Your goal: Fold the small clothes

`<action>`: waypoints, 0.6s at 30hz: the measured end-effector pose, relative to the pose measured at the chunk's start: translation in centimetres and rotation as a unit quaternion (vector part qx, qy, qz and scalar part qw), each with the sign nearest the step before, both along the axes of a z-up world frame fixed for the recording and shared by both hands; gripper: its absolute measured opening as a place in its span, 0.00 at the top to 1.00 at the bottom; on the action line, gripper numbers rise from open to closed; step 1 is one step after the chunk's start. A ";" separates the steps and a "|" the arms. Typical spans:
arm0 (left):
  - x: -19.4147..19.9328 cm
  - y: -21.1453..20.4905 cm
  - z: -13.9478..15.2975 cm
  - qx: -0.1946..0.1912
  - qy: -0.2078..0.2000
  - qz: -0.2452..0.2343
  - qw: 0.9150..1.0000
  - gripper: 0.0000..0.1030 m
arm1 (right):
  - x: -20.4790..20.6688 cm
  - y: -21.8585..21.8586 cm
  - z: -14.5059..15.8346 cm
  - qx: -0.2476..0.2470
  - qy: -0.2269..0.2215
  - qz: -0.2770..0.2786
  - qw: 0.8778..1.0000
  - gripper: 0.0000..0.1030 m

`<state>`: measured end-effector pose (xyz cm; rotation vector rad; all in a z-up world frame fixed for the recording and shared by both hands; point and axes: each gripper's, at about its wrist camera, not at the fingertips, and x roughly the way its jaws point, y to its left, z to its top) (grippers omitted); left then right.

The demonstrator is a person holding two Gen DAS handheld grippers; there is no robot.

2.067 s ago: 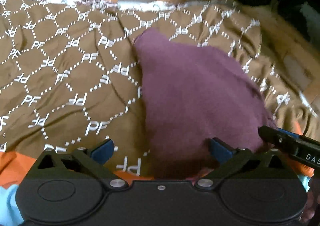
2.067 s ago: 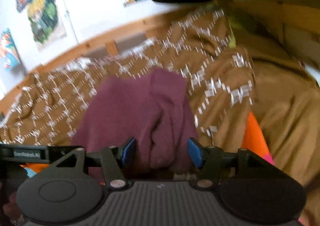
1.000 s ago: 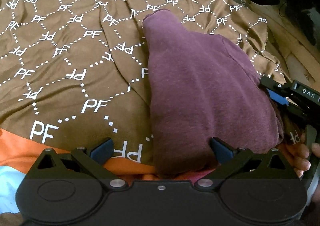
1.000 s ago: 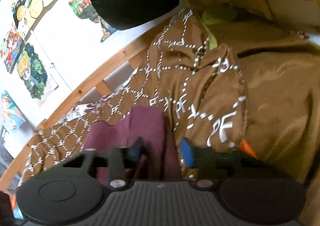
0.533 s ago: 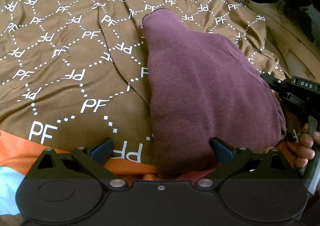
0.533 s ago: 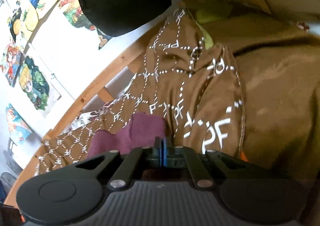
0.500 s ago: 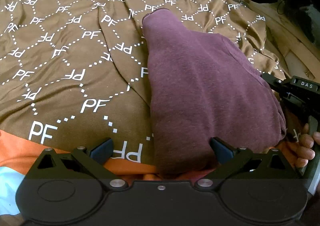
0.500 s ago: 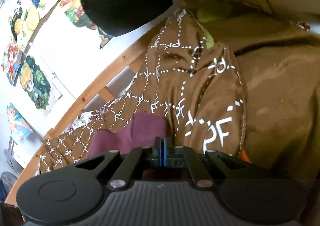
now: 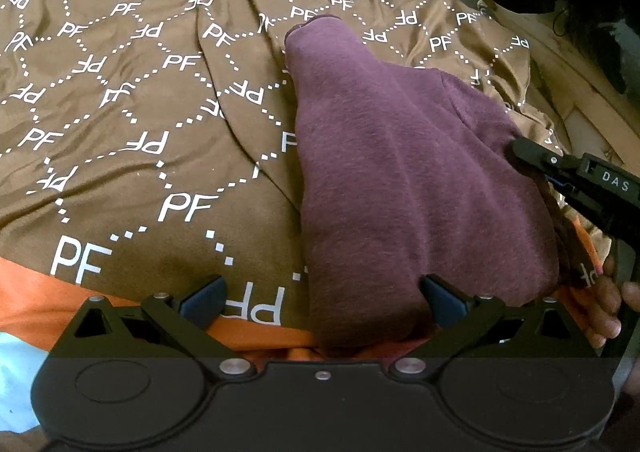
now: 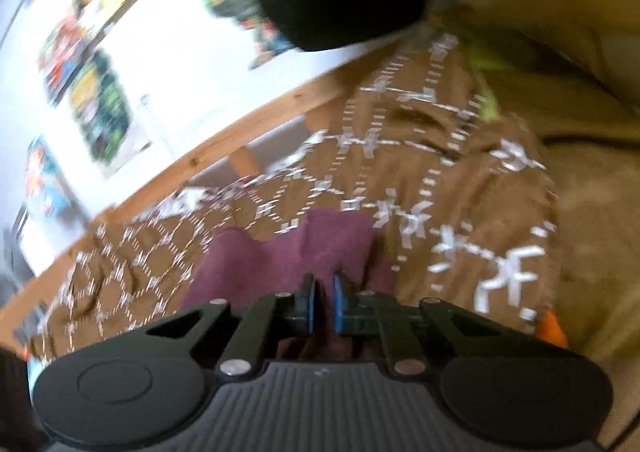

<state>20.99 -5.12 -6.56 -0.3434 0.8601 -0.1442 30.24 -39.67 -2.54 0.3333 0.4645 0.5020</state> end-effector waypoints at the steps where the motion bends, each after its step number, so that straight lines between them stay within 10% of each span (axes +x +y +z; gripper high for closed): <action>1: 0.0 0.0 0.0 0.000 0.000 0.000 1.000 0.00 | -0.2 0.5 0.2 -0.012 -0.007 0.009 1.000 0.89; 10: 0.0 0.0 0.0 0.001 0.000 0.001 1.000 0.00 | 0.2 -0.6 -0.6 -0.020 0.021 -0.040 0.999 0.87; 18: -0.2 0.1 -0.1 -0.001 -0.007 0.000 1.000 0.01 | 1.1 -2.9 -2.2 0.062 0.065 -0.030 0.996 0.41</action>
